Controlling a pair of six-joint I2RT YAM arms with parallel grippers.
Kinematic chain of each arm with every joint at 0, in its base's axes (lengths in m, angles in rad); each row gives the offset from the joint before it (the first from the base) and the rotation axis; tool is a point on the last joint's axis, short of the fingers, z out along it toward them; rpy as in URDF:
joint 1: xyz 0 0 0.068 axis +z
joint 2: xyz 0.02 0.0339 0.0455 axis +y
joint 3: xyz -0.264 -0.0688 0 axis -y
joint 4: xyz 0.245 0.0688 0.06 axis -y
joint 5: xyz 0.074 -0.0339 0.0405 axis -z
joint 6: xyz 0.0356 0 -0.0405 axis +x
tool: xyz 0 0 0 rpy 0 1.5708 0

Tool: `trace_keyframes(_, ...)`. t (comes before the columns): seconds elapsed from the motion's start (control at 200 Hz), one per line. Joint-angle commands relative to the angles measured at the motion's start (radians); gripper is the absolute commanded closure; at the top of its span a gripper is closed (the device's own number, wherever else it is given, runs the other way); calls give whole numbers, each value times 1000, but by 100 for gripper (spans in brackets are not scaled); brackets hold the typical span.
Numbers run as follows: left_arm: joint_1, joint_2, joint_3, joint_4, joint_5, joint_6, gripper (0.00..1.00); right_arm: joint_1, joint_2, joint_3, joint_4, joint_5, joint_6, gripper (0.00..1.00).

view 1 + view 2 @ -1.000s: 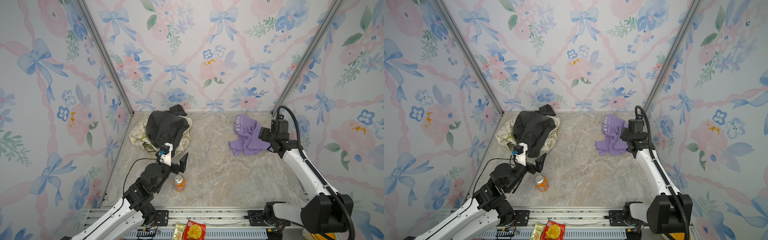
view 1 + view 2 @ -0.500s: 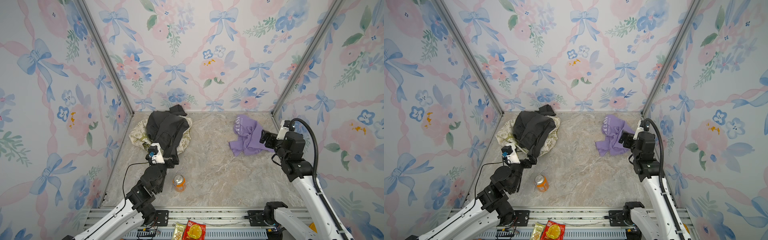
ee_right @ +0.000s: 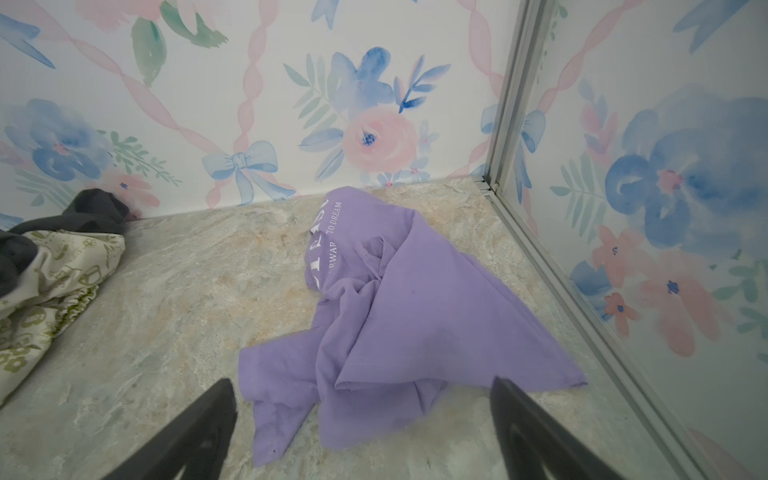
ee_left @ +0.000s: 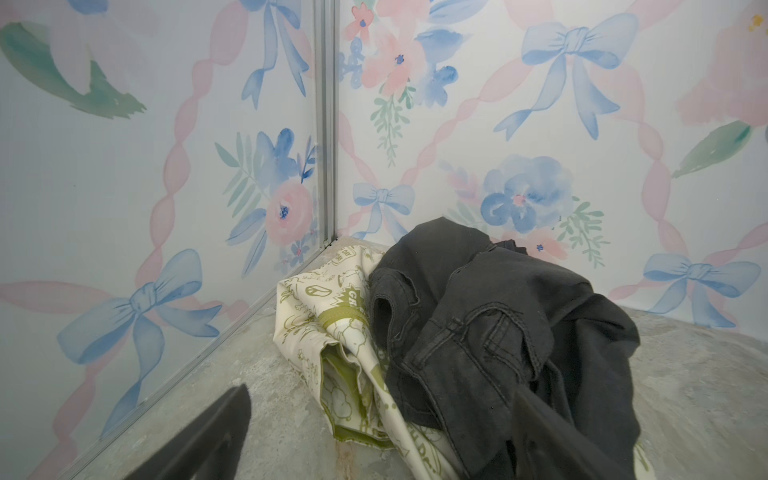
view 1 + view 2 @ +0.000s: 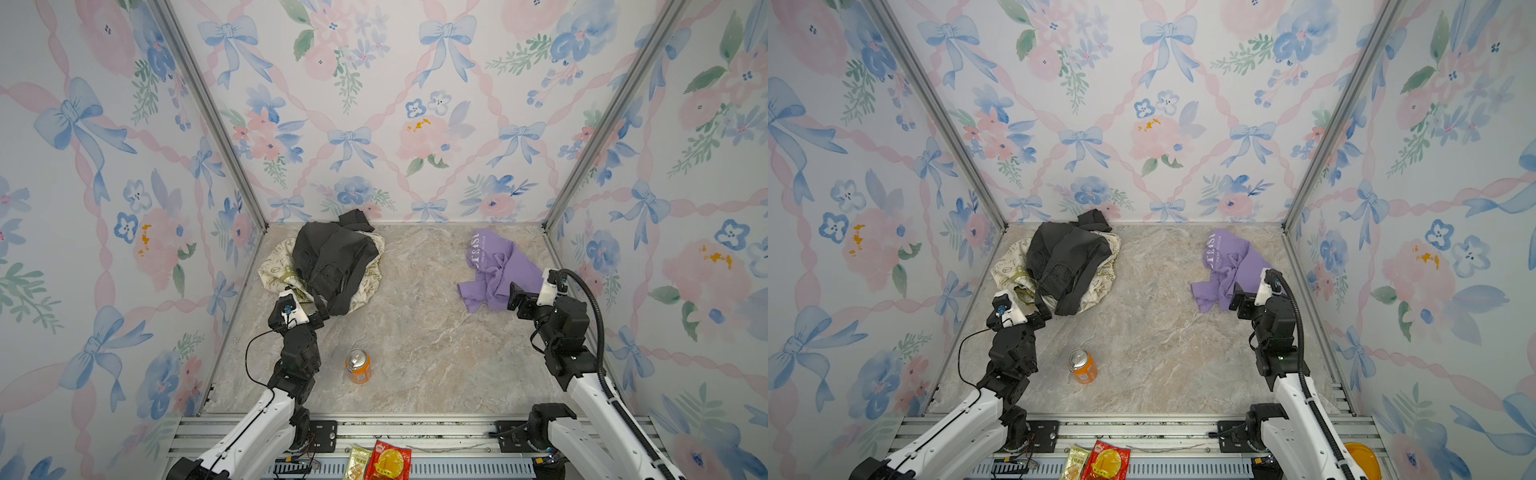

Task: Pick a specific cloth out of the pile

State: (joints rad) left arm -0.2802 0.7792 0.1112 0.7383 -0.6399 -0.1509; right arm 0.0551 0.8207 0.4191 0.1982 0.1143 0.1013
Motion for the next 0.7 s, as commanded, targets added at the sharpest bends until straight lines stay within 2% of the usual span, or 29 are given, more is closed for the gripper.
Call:
trace_keyframes(0.0,65,53,-40,189,126,31,2,8,86,-43,186,51,-54,3)
trace_keyframes(0.14,113,176,-86,343,209,38,2,8,239,-60,317,39,-64,3)
trace_keyframes(0.37,119,382,-109,551,259,58,2,40,486,-100,591,26,-125,3)
trace_keyframes(0.48,120,473,-97,631,289,82,2,59,516,-83,599,32,-157,3)
trace_keyframes(0.64,122,578,-62,702,326,107,2,61,681,-97,813,26,-177,3)
trace_keyframes(0.695,122,619,-55,729,331,111,2,57,695,-104,830,39,-165,3)
